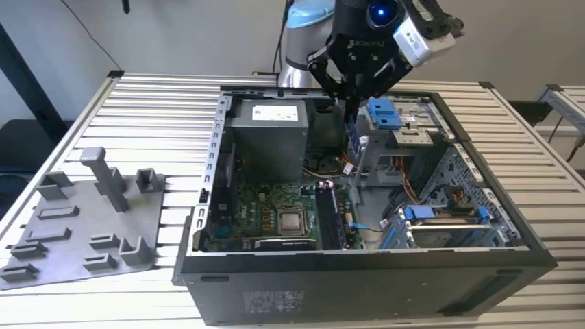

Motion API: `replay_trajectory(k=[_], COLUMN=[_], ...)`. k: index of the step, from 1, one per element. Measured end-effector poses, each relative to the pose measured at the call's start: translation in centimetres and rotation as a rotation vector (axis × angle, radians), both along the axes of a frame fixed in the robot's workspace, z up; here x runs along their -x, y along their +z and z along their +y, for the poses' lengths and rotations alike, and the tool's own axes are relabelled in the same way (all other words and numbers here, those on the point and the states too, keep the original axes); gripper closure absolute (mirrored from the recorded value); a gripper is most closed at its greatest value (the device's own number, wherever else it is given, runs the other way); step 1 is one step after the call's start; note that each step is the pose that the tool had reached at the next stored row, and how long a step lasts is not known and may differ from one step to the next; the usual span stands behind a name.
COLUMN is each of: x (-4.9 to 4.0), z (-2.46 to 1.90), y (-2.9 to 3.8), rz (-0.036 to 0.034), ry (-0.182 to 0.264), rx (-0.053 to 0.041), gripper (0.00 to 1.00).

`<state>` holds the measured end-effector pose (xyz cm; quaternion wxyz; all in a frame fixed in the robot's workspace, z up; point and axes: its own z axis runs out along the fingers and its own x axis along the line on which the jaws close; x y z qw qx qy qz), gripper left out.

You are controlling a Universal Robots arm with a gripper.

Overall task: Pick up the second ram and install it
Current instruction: 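Insert the second ram into the second slot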

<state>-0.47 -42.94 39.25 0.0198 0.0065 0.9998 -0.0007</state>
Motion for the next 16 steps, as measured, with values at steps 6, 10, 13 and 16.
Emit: replay_trajectory(k=[6, 10, 13, 16], x=[0.0, 0.0, -0.01, -0.12], z=[0.0, 0.01, 0.0, 0.0], y=[0.0, -0.06, -0.22, -0.42], rz=[0.0, 0.0, 0.0005, 0.0094], ry=[-0.022, -0.025, -0.025, -0.025], rx=[0.0, 0.0001, 0.0031, 0.01], gripper=[0.86, 0.86, 0.86, 0.86])
